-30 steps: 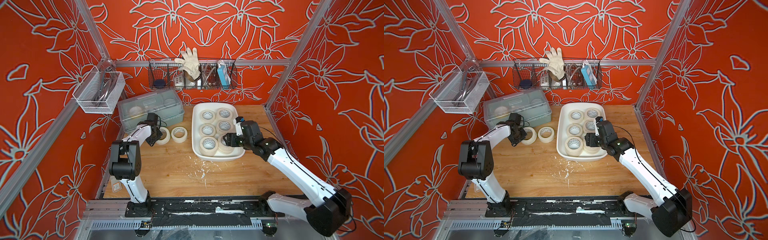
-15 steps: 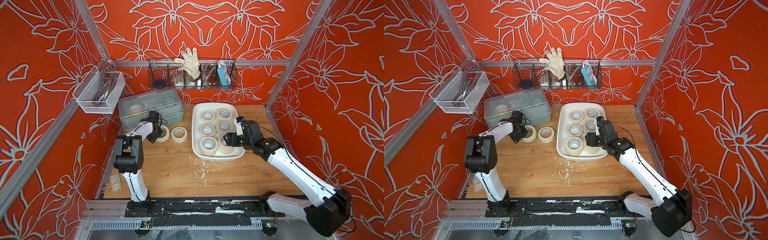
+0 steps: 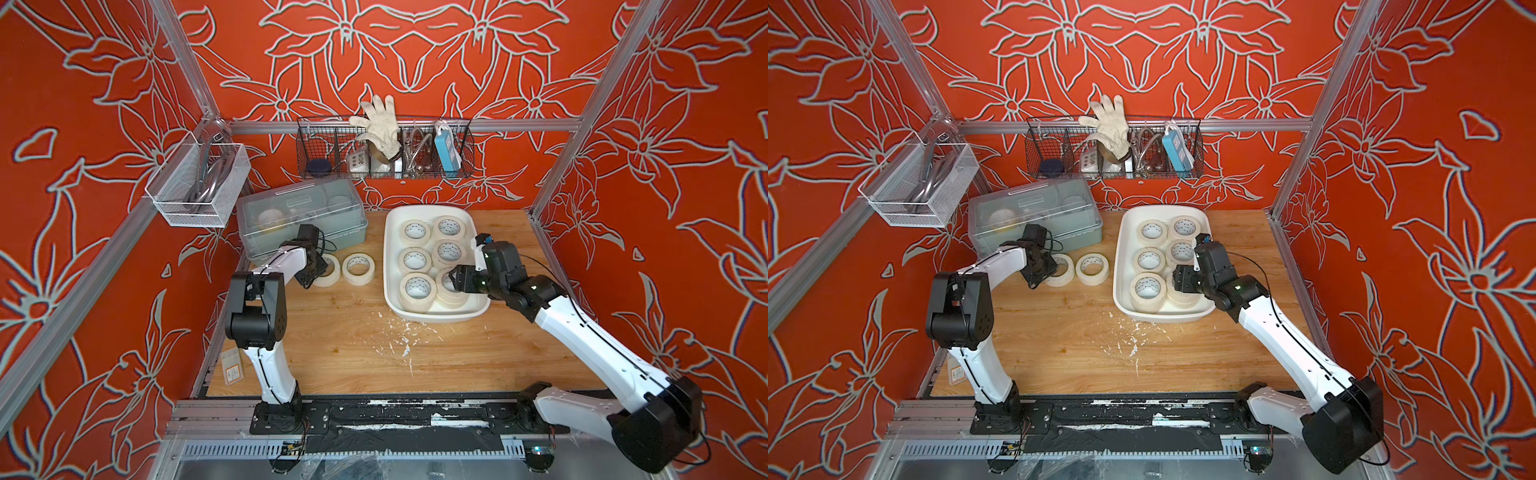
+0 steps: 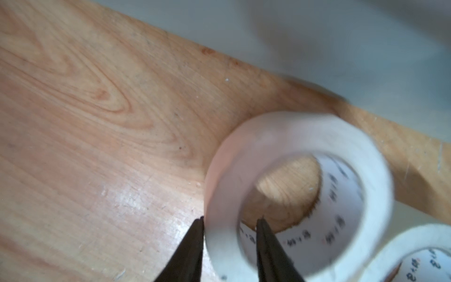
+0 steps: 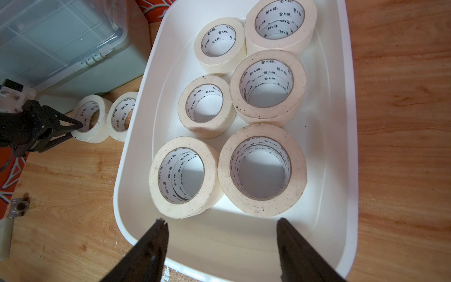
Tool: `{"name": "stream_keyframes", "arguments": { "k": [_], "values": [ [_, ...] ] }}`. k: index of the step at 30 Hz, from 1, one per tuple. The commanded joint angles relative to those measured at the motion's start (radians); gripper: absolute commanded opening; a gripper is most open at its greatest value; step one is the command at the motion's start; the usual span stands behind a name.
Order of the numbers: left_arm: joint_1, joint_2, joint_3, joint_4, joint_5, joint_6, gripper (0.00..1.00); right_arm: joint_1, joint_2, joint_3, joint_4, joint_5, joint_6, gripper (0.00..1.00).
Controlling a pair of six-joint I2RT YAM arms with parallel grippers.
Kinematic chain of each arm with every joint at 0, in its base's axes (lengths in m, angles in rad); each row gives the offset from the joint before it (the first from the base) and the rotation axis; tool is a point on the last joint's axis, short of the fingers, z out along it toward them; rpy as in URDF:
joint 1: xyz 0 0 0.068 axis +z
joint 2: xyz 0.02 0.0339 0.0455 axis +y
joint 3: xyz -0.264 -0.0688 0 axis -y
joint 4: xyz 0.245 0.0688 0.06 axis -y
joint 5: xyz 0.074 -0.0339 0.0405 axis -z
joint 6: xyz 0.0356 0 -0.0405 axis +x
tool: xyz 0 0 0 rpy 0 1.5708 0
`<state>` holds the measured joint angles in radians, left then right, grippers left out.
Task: Take out the art tape in the storage box
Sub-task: Place the art tape at the center of the board, then pick up the art tape from the storage box.
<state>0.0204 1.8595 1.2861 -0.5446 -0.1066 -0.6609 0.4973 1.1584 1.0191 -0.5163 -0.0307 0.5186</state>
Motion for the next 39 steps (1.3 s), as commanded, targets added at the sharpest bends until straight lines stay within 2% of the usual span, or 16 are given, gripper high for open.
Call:
{"name": "stream_keyframes", "arguments": {
  "k": [1, 10, 23, 29, 33, 39],
  "values": [
    [-0.002, -0.04, -0.01, -0.018, 0.018, 0.012, 0.38, -0.005, 0.007, -0.016, 0.003, -0.001, 0.015, 0.73],
    [-0.023, -0.163, -0.035, -0.047, 0.025, 0.028, 0.4, -0.009, 0.007, -0.018, 0.003, 0.013, 0.016, 0.74],
    [-0.181, -0.462, -0.065, -0.115, 0.025, 0.099, 0.7, -0.048, 0.117, 0.039, 0.032, 0.207, 0.108, 0.74],
    [-0.262, -0.55, -0.057, -0.135, 0.035, 0.16, 0.83, -0.083, 0.239, 0.135, 0.027, 0.193, 0.138, 0.74],
    [-0.311, -0.585, -0.021, -0.198, -0.013, 0.227, 0.9, -0.106, 0.323, 0.208, 0.01, 0.177, 0.155, 0.74],
    [-0.368, -0.665, -0.042, -0.22, -0.023, 0.25, 0.94, -0.15, 0.468, 0.329, -0.032, 0.137, 0.172, 0.72]
  ]
}}
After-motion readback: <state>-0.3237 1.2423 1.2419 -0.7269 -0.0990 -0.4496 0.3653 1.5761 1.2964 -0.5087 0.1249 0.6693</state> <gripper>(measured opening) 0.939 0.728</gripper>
